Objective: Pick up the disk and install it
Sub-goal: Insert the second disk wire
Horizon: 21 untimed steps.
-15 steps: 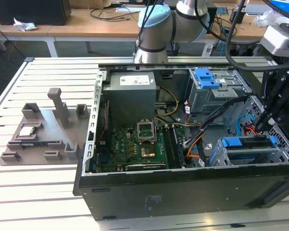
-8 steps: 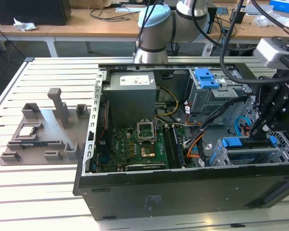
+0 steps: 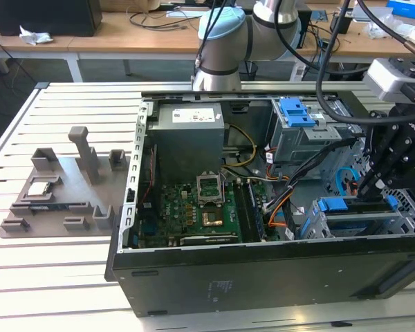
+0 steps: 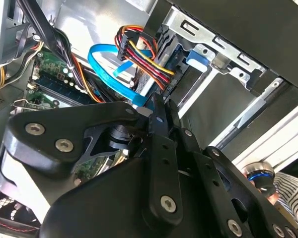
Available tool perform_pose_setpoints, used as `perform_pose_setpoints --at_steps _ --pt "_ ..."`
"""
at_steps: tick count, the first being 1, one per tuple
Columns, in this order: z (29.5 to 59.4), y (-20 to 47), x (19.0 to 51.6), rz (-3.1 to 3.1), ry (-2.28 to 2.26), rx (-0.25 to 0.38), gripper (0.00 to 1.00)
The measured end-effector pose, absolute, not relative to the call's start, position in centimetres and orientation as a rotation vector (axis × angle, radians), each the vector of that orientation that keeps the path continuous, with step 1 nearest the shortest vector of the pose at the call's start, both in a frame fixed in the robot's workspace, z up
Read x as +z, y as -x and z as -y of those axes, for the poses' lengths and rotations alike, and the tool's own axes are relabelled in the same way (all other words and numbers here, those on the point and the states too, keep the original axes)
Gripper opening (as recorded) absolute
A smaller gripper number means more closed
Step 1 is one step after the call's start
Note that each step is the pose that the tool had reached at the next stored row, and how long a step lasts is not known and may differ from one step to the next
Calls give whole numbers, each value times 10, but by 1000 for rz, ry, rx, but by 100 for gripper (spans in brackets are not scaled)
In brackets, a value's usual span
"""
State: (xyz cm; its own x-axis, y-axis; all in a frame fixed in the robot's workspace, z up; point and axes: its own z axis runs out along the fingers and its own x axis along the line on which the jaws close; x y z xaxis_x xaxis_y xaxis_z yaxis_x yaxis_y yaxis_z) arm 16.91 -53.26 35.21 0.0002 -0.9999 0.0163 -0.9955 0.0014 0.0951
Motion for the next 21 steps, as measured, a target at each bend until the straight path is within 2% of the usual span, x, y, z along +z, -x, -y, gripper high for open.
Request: perform_pose_setpoints --at_steps 21 --pt "534 -170 346 2165 -2164 -86 16"
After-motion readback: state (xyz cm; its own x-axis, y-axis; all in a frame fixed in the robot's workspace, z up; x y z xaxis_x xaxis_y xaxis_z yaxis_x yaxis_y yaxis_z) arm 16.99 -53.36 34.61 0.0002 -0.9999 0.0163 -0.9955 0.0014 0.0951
